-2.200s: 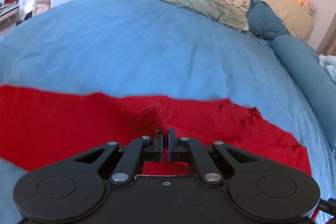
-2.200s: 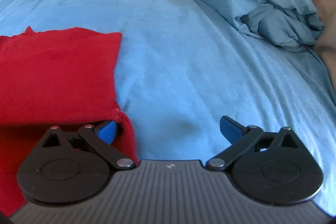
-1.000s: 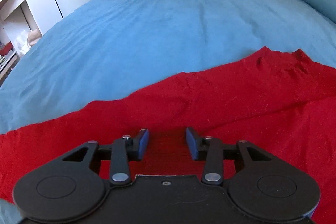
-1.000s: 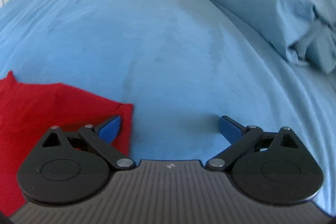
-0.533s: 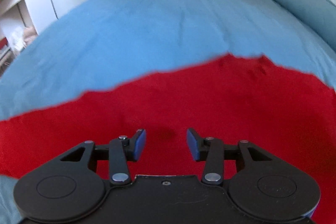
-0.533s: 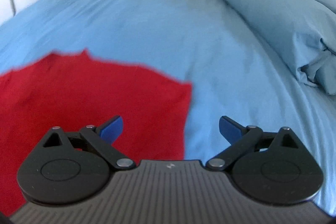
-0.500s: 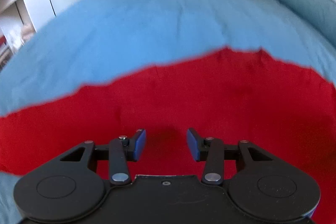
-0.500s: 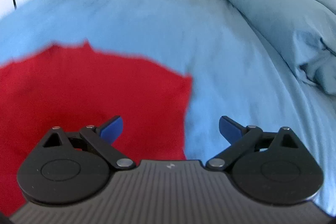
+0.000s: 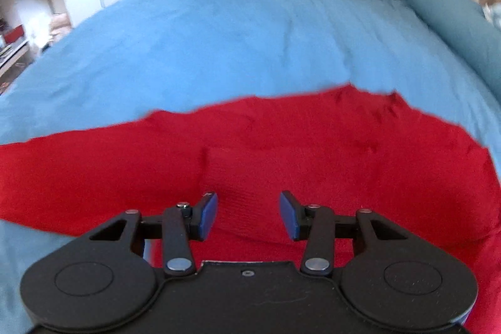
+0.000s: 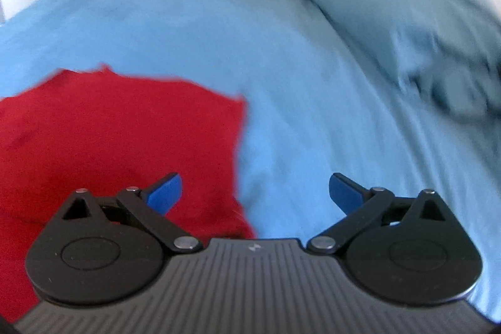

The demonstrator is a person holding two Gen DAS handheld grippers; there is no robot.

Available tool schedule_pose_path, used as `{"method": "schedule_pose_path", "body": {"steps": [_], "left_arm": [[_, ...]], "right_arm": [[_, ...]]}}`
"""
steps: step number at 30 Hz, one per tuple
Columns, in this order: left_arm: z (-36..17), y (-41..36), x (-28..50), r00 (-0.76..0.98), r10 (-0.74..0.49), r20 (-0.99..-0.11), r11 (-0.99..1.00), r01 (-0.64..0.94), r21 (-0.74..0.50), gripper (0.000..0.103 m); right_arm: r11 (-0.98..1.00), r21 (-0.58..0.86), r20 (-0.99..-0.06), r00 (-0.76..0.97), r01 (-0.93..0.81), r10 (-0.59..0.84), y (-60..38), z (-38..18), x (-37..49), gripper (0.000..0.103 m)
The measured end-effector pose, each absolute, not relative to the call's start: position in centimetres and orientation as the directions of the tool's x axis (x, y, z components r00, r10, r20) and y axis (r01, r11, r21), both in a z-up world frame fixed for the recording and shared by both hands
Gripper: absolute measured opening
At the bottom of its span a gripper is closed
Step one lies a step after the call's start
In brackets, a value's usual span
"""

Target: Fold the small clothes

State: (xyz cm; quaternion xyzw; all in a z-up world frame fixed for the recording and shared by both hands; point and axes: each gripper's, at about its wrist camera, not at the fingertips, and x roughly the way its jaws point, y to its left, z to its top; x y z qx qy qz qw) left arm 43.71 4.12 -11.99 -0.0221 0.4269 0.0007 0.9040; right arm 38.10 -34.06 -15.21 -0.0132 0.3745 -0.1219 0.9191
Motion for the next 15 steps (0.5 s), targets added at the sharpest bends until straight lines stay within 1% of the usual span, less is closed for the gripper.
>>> {"method": "schedule_pose_path", "body": {"steps": [2, 3, 4, 5, 7, 8, 11, 13, 15], "left_arm": [[-9.9, 5.9, 42.8, 0.648, -0.007, -0.761, 0.997, -0.056, -0.056, 0.050], [-8.7, 7.1, 42.4, 0.657, 0.001, -0.754, 0.995, -0.078, -0.066, 0.054], [-7.5, 8.4, 41.9, 0.667, 0.013, -0.745, 0.992, -0.103, -0.075, 0.063], [-6.4, 9.8, 41.5, 0.676, 0.030, -0.736, 0.988, -0.132, -0.081, 0.071], [-4.6, 12.8, 40.5, 0.694, 0.075, -0.716, 0.977, -0.196, -0.088, 0.100], [-4.0, 14.2, 40.0, 0.699, 0.097, -0.708, 0.969, -0.229, -0.093, 0.103], [-3.8, 18.7, 39.2, 0.690, 0.131, -0.712, 0.944, -0.307, -0.124, 0.103], [-4.4, 21.7, 38.9, 0.661, 0.166, -0.732, 0.922, -0.367, -0.123, 0.103], [-5.1, 24.8, 38.6, 0.651, 0.194, -0.734, 0.897, -0.420, -0.135, 0.102]], "right_arm": [[0.981, -0.111, -0.672, 0.714, 0.162, -0.194, -32.2, -12.3, 37.8, 0.103], [0.986, -0.101, -0.671, 0.722, 0.134, -0.167, -31.0, -10.9, 37.7, 0.103], [0.990, -0.089, -0.671, 0.729, 0.107, -0.139, -29.7, -9.6, 37.7, 0.103], [0.994, -0.074, -0.673, 0.731, 0.084, -0.112, -28.4, -8.5, 37.8, 0.103], [0.999, -0.028, -0.696, 0.717, 0.027, -0.039, -25.4, -6.7, 38.2, 0.103], [1.000, -0.002, -0.719, 0.695, 0.000, -0.002, -23.8, -6.2, 38.7, 0.103], [0.995, 0.086, -0.736, 0.670, -0.040, 0.091, -19.3, -5.6, 39.8, 0.103], [0.992, 0.115, -0.746, 0.655, -0.053, 0.121, -16.4, -5.8, 40.7, 0.103], [0.989, 0.130, -0.752, 0.644, -0.065, 0.141, -13.4, -6.4, 41.1, 0.103]]}}
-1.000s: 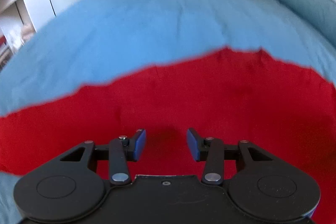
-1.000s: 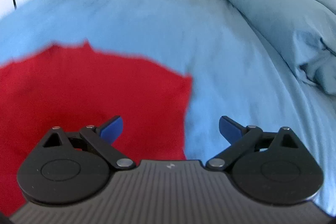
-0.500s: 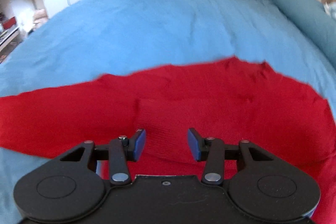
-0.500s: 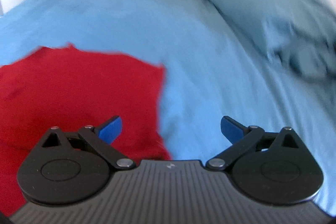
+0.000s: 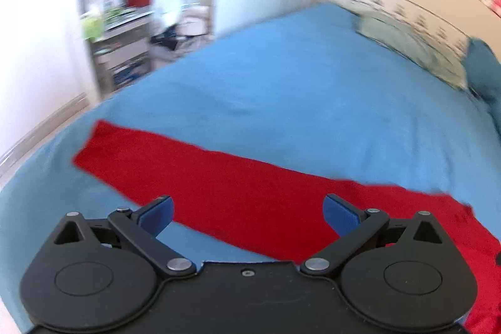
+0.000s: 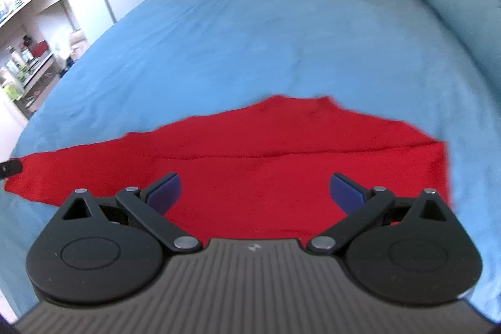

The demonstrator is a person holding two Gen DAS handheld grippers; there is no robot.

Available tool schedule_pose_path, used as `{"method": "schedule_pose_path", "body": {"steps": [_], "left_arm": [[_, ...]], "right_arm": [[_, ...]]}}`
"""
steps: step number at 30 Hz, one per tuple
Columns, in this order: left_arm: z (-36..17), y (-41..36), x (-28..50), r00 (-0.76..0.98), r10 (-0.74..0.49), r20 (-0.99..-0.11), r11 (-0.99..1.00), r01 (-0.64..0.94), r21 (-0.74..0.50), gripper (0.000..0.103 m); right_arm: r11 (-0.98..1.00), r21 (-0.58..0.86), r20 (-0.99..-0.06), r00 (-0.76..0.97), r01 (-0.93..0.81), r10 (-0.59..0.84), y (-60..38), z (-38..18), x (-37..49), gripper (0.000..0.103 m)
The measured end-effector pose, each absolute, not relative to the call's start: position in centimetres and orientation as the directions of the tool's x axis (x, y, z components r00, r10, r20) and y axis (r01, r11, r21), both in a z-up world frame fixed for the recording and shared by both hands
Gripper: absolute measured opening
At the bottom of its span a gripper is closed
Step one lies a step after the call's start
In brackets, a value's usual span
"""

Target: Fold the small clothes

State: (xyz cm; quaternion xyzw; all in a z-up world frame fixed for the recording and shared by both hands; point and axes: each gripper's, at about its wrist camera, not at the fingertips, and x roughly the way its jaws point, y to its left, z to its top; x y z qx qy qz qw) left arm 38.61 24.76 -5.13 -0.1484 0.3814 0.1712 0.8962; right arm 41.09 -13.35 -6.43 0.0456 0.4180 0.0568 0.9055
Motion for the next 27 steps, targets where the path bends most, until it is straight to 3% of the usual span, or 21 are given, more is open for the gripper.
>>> {"method": "schedule_pose_path", "body": {"steps": [5, 11, 15, 20, 24, 27], "left_arm": [[-7.9, 33.3, 37.7, 0.621, 0.195, -0.759, 0.804, -0.544, -0.239, 0.091], [-12.3, 39.6, 38.8, 0.572, 0.174, -0.801, 0.753, -0.602, -0.266, 0.058], [-14.5, 41.4, 39.1, 0.549, 0.159, -0.820, 0.710, -0.641, -0.291, 0.044], [-15.1, 41.6, 40.0, 0.562, 0.199, -0.803, 0.722, -0.639, -0.267, 0.038], [-15.1, 41.4, 40.8, 0.571, 0.217, -0.792, 0.736, -0.629, -0.252, 0.008], [-15.0, 41.2, 41.5, 0.571, 0.227, -0.789, 0.743, -0.625, -0.239, 0.005]], "right_arm": [[0.988, 0.113, -0.782, 0.604, -0.103, 0.153, -6.6, -8.0, 42.2, 0.103], [0.989, 0.120, -0.799, 0.582, -0.091, 0.151, -2.1, -8.9, 43.1, 0.103], [0.992, 0.096, -0.801, 0.585, -0.087, 0.129, -0.8, -9.6, 43.9, 0.103], [0.994, 0.093, -0.796, 0.596, -0.061, 0.111, -0.1, -10.3, 44.0, 0.103], [0.994, 0.103, -0.790, 0.604, -0.044, 0.109, 0.1, -11.2, 44.2, 0.103], [0.993, 0.114, -0.784, 0.611, -0.036, 0.112, -0.4, -11.4, 44.1, 0.103]]}}
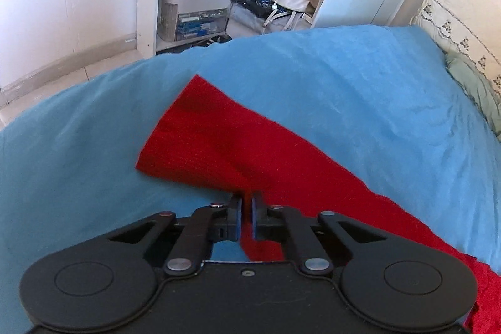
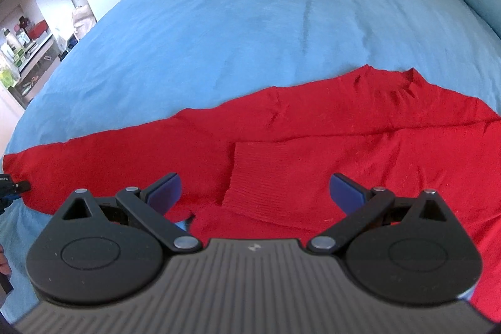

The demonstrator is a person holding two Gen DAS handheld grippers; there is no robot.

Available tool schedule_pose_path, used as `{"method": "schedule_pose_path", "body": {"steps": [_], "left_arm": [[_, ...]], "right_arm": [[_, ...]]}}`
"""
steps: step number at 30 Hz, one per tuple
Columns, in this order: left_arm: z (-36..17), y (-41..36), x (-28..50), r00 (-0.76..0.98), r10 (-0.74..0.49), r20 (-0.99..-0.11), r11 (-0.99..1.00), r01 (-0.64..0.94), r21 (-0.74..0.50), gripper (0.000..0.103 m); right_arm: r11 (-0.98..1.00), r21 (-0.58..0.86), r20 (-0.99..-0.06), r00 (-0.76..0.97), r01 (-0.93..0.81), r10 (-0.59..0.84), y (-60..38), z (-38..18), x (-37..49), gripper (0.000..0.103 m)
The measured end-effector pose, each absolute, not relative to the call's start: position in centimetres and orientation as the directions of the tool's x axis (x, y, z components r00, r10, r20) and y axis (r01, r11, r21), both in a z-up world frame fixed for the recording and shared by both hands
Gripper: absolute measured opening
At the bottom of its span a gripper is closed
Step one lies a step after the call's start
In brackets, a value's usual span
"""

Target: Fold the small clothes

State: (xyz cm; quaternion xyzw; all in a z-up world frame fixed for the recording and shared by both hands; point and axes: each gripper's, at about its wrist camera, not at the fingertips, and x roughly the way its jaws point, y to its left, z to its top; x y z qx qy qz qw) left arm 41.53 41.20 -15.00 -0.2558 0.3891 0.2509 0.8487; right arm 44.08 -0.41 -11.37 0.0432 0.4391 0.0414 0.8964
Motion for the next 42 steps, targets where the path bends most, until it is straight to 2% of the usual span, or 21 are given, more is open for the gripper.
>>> {"method": "schedule_pose_path", "body": {"steps": [5, 10, 16, 19, 23, 28, 32, 33, 34, 36, 39, 42], "left_arm": [[-12.9, 39.1, 42.4, 0.607, 0.263, -0.750, 0.786, -0.586, -0.198, 0.005], [-7.7, 32.2, 43.2, 0.707, 0.270, -0.654, 0.889, -0.444, -0.113, 0.005], [-2.5, 17.8, 43.9, 0.830, 0.109, -0.546, 0.989, -0.144, -0.021, 0.005], [-2.9, 10.3, 43.9, 0.821, -0.028, -0.571, 0.999, 0.006, -0.041, 0.005], [-7.1, 0.9, 43.4, 0.763, -0.156, -0.627, 0.986, 0.162, -0.047, 0.005], [-13.9, -4.7, 42.9, 0.653, -0.197, -0.732, 0.971, 0.233, -0.053, 0.005], [-15.8, -5.8, 42.2, 0.635, -0.188, -0.749, 0.970, 0.241, -0.039, 0.010], [-15.7, -5.6, 42.2, 0.635, -0.196, -0.747, 0.968, 0.247, -0.043, 0.021], [-15.4, -5.5, 42.3, 0.630, -0.200, -0.751, 0.967, 0.253, -0.046, 0.048], [-14.4, -4.9, 42.0, 0.630, -0.207, -0.748, 0.965, 0.258, -0.049, 0.078], [-12.3, -2.9, 41.1, 0.666, -0.165, -0.727, 0.971, 0.240, -0.001, 0.093], [-10.8, 0.7, 40.6, 0.680, -0.111, -0.725, 0.984, 0.179, 0.018, 0.094]], "right_arm": [[0.992, 0.123, -0.768, 0.629, -0.040, 0.121, -2.2, -11.2, 44.1, 0.103], [0.988, 0.150, -0.732, 0.669, -0.021, 0.126, -6.2, -9.7, 43.9, 0.103], [0.984, 0.173, -0.692, 0.715, 0.033, 0.097, -13.6, -7.2, 42.7, 0.103], [0.983, 0.171, -0.677, 0.733, 0.069, 0.066, -18.0, -6.4, 41.8, 0.103], [0.979, 0.159, -0.685, 0.728, 0.124, 0.019, -23.3, -6.8, 40.5, 0.103], [0.981, 0.138, -0.715, 0.699, 0.140, 0.001, -27.8, -8.7, 39.0, 0.103], [0.983, 0.142, -0.744, 0.667, 0.117, 0.028, -29.0, -10.5, 38.5, 0.103], [0.984, 0.141, -0.748, 0.663, 0.107, 0.035, -29.1, -10.7, 38.4, 0.103], [0.985, 0.141, -0.750, 0.661, 0.098, 0.042, -29.0, -10.9, 38.4, 0.103], [0.987, 0.143, -0.745, 0.665, 0.078, 0.056, -28.4, -10.7, 38.6, 0.103], [0.988, 0.148, -0.737, 0.671, 0.041, 0.083, -27.3, -9.8, 39.1, 0.103], [0.991, 0.132, -0.737, 0.665, -0.032, 0.120, -24.7, -9.1, 40.2, 0.103]]}}
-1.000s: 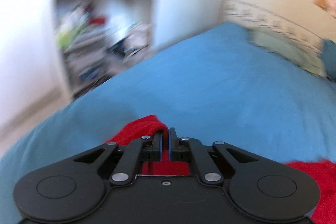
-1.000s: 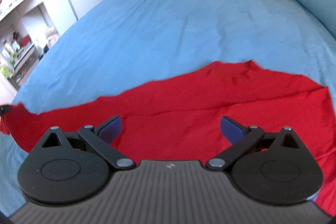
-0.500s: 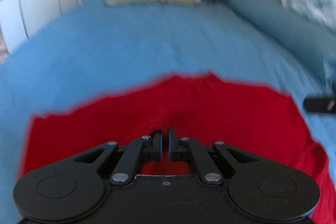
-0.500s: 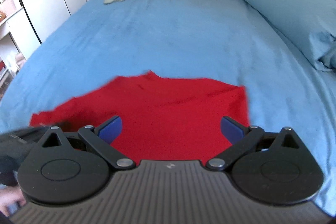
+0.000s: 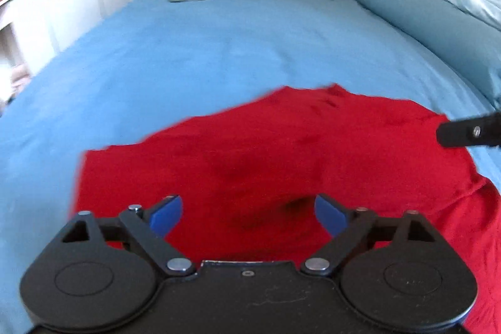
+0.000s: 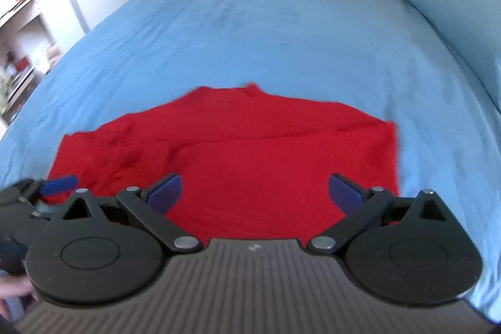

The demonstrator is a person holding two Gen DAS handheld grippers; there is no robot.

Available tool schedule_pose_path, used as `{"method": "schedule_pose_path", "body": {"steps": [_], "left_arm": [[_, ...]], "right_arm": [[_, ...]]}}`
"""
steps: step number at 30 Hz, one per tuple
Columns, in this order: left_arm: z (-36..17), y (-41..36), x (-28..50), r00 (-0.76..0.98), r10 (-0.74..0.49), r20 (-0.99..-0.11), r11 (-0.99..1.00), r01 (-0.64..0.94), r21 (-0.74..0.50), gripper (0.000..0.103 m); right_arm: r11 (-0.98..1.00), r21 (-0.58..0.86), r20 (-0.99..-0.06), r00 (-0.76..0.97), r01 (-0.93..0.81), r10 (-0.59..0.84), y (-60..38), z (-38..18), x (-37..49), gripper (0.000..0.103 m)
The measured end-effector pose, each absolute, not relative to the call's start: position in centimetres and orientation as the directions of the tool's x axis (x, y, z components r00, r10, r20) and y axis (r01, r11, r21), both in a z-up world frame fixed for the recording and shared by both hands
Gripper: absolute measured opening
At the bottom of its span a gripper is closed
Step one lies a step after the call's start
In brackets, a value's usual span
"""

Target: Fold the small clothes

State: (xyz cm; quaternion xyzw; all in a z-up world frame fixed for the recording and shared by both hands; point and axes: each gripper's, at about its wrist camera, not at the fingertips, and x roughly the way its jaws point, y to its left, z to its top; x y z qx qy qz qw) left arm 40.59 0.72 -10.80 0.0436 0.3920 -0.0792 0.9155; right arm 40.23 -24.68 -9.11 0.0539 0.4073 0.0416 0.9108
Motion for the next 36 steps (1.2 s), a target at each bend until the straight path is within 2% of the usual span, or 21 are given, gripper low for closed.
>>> {"method": "schedule_pose_path", "body": {"steps": [3, 8, 11, 13, 15, 16, 17, 19, 23, 26, 28, 30, 33, 36], "left_arm": [[-10.2, 5.0, 40.8, 0.676, -0.077, -0.733, 0.993, 0.118, 0.004, 0.094], [-11.0, 9.4, 40.4, 0.679, -0.008, -0.734, 0.995, 0.077, 0.061, 0.094], [-11.9, 10.5, 40.4, 0.679, 0.011, -0.734, 0.995, 0.069, 0.078, 0.094], [-12.3, 11.1, 40.2, 0.680, 0.009, -0.733, 0.996, 0.062, 0.070, 0.094], [-12.4, 11.6, 40.1, 0.679, 0.010, -0.734, 0.997, 0.046, 0.056, 0.094], [-12.4, 11.9, 39.8, 0.678, 0.012, -0.735, 0.998, 0.037, 0.051, 0.094], [-12.5, 11.9, 39.8, 0.677, 0.018, -0.736, 0.999, 0.026, 0.048, 0.094], [-12.6, 12.3, 40.2, 0.672, 0.021, -0.740, 0.999, 0.005, 0.033, 0.094], [-12.9, 12.5, 40.4, 0.661, 0.014, -0.751, 1.000, -0.010, 0.009, 0.094], [-13.3, 12.5, 40.3, 0.656, 0.014, -0.755, 1.000, -0.005, 0.013, 0.094], [-13.5, 12.5, 40.2, 0.652, 0.016, -0.758, 1.000, 0.001, 0.022, 0.094], [-13.8, 12.6, 40.0, 0.649, 0.017, -0.761, 1.000, 0.007, 0.027, 0.094], [-14.0, 12.7, 39.7, 0.640, 0.022, -0.768, 0.999, 0.004, 0.032, 0.094], [-14.0, 12.8, 39.5, 0.634, 0.024, -0.773, 0.999, 0.003, 0.034, 0.094]], "right_arm": [[0.985, 0.097, -0.767, 0.620, -0.141, 0.165, -20.4, -9.5, 41.7, 0.103], [0.962, -0.008, -0.792, 0.589, -0.274, 0.161, -13.9, -12.6, 43.6, 0.103], [0.949, -0.076, -0.799, 0.587, -0.307, 0.126, -11.1, -15.4, 45.1, 0.090], [0.939, -0.124, -0.800, 0.593, -0.320, 0.096, -9.9, -16.7, 45.7, 0.061], [0.953, -0.120, -0.799, 0.597, -0.277, 0.073, -10.0, -17.2, 46.1, 0.048], [0.970, -0.097, -0.796, 0.603, -0.222, 0.059, -10.6, -17.0, 46.3, 0.047], [0.985, -0.072, -0.790, 0.612, -0.158, 0.040, -11.4, -16.5, 46.2, 0.048], [0.998, -0.029, -0.783, 0.622, -0.055, 0.011, -13.3, -15.8, 45.7, 0.055], [0.995, 0.058, -0.808, 0.589, 0.076, 0.002, -16.8, -16.5, 44.5, 0.058], [0.983, 0.161, -0.804, 0.590, 0.093, 0.076, -19.0, -17.4, 43.7, 0.061], [0.978, 0.200, -0.788, 0.603, 0.062, 0.123, -19.5, -17.4, 43.5, 0.072], [0.971, 0.229, -0.779, 0.610, 0.062, 0.145, -19.8, -17.4, 43.5, 0.075], [0.944, 0.315, -0.757, 0.626, 0.099, 0.187, -20.5, -17.0, 43.2, 0.084], [0.923, 0.343, -0.754, 0.637, 0.172, 0.162, -21.1, -16.7, 43.4, 0.086]]}}
